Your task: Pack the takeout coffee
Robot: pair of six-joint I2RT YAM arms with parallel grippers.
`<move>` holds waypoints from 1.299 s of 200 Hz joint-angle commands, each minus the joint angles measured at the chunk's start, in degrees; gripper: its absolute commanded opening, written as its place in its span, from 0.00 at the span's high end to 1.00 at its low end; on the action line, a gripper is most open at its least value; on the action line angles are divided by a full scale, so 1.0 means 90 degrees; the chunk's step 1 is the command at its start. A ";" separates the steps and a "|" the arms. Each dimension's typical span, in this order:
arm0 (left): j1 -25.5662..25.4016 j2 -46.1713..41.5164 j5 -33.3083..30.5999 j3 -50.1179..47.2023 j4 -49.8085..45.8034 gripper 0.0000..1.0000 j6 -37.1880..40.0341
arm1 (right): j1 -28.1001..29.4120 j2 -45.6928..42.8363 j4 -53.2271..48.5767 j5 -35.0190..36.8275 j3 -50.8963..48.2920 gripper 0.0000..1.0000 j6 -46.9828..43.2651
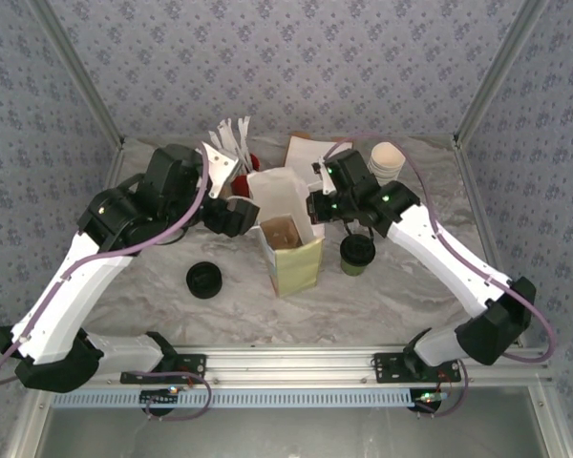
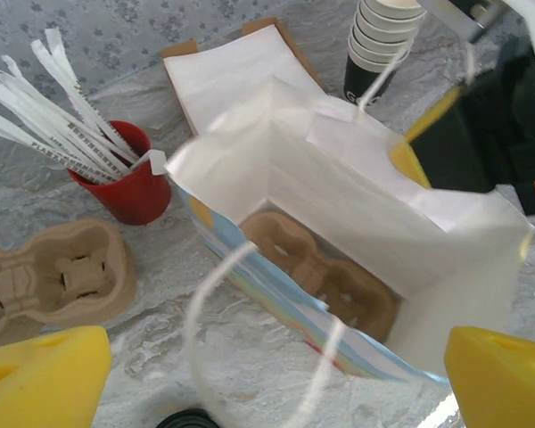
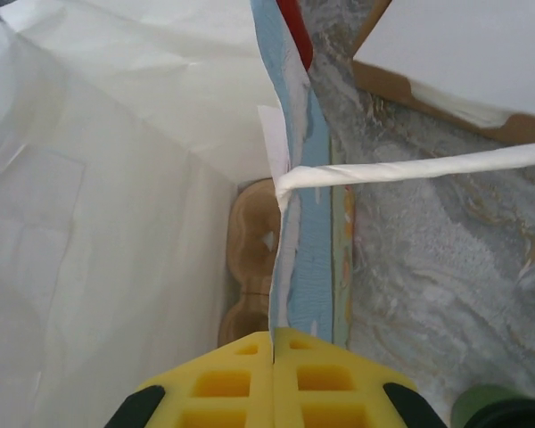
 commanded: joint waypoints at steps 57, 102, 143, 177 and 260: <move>-0.0698 -0.0003 0.0302 -0.0314 0.0459 0.04 0.0186 | -0.1029 0.1614 -0.0376 -0.1992 0.1966 0.93 -0.1973; -0.1263 0.0317 0.0064 -0.0408 0.0744 0.05 0.0240 | -0.1438 0.2280 -0.0626 -0.2743 0.2617 0.88 -0.1963; -0.1740 0.0912 0.0059 -0.0252 0.0889 0.05 0.0426 | -0.1613 0.2688 -0.0850 -0.2861 0.3065 0.71 -0.1922; -0.2134 0.1780 0.0042 0.0157 0.0997 0.05 0.0509 | -0.1750 0.2839 -0.0907 -0.2887 0.3344 0.58 -0.1811; -0.2596 0.3879 0.0022 0.1794 0.0649 0.06 0.0605 | -0.2429 0.2276 -0.1123 -0.2853 0.3631 0.45 -0.1158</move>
